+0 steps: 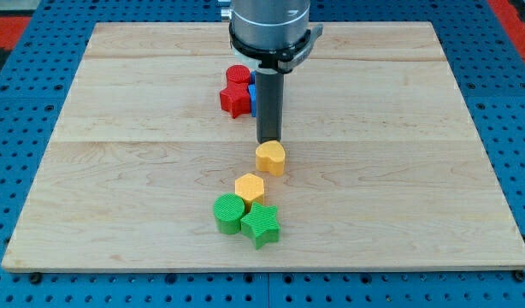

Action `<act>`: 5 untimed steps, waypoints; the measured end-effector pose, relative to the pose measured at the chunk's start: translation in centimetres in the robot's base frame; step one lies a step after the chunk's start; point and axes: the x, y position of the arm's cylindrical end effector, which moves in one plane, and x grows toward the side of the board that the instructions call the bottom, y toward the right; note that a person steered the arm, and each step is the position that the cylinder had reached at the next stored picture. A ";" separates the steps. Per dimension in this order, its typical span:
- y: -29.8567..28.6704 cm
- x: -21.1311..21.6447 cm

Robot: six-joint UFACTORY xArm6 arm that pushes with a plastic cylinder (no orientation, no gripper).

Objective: Push the yellow heart closer to the green star

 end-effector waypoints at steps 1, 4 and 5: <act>0.5 1.6; 2.3 4.7; 2.5 6.1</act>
